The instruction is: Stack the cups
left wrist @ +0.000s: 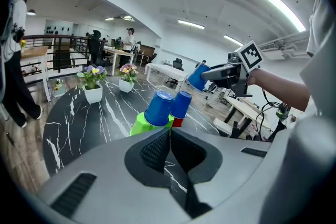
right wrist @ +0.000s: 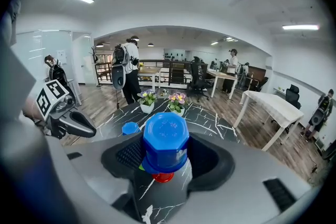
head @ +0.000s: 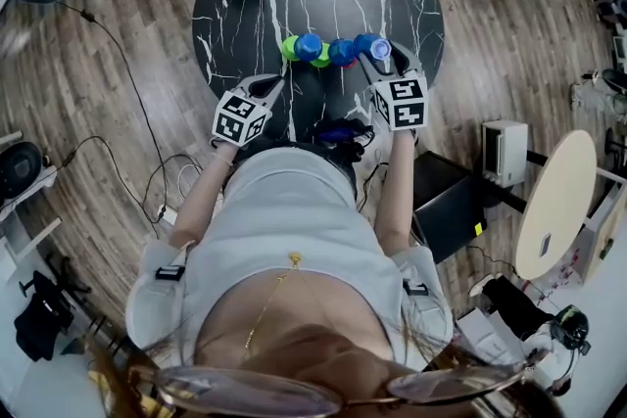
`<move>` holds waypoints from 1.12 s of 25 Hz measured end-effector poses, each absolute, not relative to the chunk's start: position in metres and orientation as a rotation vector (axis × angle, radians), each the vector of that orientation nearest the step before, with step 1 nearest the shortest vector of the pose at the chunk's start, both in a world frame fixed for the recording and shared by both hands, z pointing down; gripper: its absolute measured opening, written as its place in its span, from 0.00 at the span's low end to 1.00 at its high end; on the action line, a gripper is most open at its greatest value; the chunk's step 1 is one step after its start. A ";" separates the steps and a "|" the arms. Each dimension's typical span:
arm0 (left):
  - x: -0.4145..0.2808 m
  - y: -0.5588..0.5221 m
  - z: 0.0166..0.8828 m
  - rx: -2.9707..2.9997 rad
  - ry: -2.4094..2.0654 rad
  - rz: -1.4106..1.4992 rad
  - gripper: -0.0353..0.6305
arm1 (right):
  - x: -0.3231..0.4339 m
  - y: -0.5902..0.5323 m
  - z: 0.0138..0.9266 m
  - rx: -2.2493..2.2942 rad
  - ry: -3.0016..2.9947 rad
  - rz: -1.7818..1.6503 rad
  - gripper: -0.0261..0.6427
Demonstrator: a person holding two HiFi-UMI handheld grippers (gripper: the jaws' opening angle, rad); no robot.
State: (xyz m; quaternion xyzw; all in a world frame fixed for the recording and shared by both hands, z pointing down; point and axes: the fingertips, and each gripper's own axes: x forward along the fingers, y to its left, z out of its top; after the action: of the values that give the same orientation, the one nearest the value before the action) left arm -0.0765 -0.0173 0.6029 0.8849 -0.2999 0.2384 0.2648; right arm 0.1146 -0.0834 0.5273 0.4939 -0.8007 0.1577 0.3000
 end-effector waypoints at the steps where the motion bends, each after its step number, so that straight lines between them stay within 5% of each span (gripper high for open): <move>1: -0.077 -0.018 0.602 2.391 -0.810 0.644 0.10 | 0.112 -0.084 0.526 1.304 -2.131 0.418 0.41; 28: -0.102 -0.020 0.608 2.351 -0.836 0.625 0.10 | 0.045 -0.096 0.533 1.129 -2.186 0.407 0.41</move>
State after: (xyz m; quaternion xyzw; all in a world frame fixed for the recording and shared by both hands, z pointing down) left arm -0.1020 -0.0204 0.6079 0.8773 -0.3118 0.2331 0.2808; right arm 0.0449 -0.0958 0.5326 0.4291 -0.8310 0.1548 0.3185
